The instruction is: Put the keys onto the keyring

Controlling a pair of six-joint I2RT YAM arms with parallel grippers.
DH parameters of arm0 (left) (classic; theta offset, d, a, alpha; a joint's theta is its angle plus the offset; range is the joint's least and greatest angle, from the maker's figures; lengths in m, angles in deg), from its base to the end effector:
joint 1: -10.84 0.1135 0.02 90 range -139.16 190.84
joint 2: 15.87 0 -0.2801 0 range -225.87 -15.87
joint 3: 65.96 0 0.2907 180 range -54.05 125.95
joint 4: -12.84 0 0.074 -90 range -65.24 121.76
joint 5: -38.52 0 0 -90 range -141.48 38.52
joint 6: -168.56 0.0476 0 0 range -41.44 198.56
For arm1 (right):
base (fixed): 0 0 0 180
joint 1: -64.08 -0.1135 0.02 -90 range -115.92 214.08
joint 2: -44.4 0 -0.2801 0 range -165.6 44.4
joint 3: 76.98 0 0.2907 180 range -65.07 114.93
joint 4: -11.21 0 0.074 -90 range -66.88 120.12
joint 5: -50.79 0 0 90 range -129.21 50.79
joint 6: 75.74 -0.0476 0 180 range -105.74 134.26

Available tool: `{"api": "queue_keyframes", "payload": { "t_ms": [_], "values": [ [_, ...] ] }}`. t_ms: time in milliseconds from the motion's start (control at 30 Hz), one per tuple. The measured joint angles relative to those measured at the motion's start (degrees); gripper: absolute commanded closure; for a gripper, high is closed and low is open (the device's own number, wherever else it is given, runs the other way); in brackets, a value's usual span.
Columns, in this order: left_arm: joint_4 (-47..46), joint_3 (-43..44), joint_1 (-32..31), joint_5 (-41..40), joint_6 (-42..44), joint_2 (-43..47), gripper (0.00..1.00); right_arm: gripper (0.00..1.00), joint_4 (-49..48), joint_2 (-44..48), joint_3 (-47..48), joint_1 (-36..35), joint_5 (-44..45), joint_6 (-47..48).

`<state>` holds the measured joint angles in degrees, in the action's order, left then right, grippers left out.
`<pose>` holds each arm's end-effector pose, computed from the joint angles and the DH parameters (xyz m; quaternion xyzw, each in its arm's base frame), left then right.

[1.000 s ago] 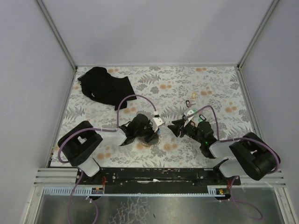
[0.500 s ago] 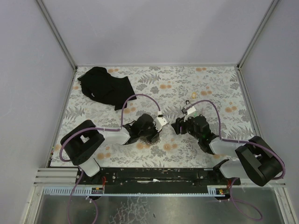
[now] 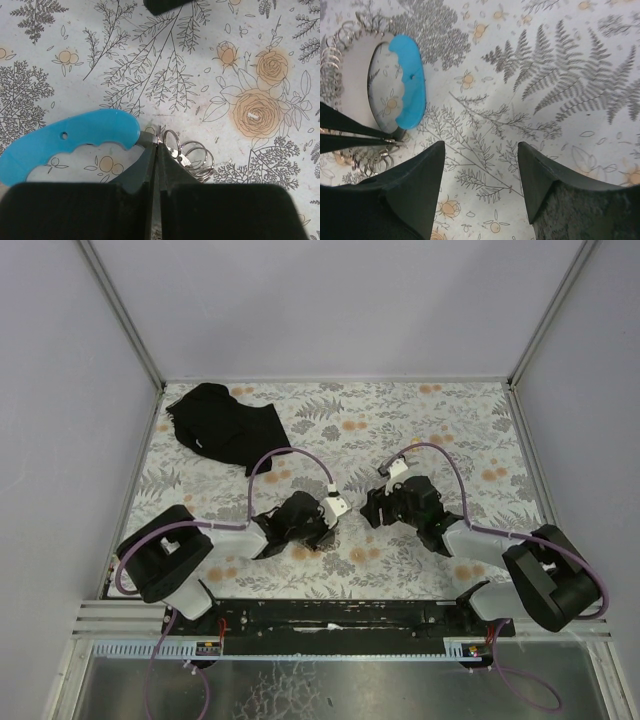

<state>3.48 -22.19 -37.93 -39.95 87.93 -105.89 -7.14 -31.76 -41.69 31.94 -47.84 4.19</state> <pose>0.2022 -0.2451 0.1112 0.4717 0.7560 -0.2345 0.3885 0.2372 0.1575 0.1489 -0.1997 0.8059 0.2578 0.4942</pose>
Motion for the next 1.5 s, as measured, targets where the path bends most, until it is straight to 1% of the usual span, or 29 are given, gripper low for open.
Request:
{"api": "queue_keyframes", "payload": {
  "t_ms": [167, 433, 700, 833, 1067, 1233, 1367, 1500],
  "values": [
    [-2.1, -1.7, 0.0, 0.1, 0.0, 1.3, 1.0, 0.33, 1.8, -3.6, 1.3, 0.0, -4.3, 0.9],
    [-4.1, -3.6, 0.0, 0.1, 0.3, 3.7, 1.0, 0.34, 0.8, -5.9, 1.6, 0.0, -10.2, 1.4],
    [-5.7, -5.4, 0.0, 0.9, 0.8, 5.2, 1.0, 0.34, 0.2, -7.7, 2.0, 0.0, -12.5, 1.4],
    [-6.6, -5.4, 0.0, 1.7, 0.8, 4.7, 1.0, 0.35, 0.0, -7.7, 2.0, 0.0, -12.5, 1.4],
    [-11.0, -5.4, 0.0, 3.5, 0.8, 1.0, 1.0, 0.35, 0.0, -7.1, 2.0, 0.0, -11.3, 1.4],
    [-13.3, -5.9, 0.1, 4.2, 0.7, 0.0, 1.0, 0.36, -0.5, -4.3, 1.5, 0.0, -8.5, 1.0],
    [-14.0, -6.8, 0.5, 5.0, 0.5, 0.5, 1.0, 0.34, -0.4, -2.2, 1.1, 0.0, -5.5, -0.3],
    [-15.4, -8.1, 1.1, 5.9, 0.1, 1.7, 1.0, 0.32, 3.1, 1.1, 1.2, 0.0, -2.3, -1.4]
  ]
}}
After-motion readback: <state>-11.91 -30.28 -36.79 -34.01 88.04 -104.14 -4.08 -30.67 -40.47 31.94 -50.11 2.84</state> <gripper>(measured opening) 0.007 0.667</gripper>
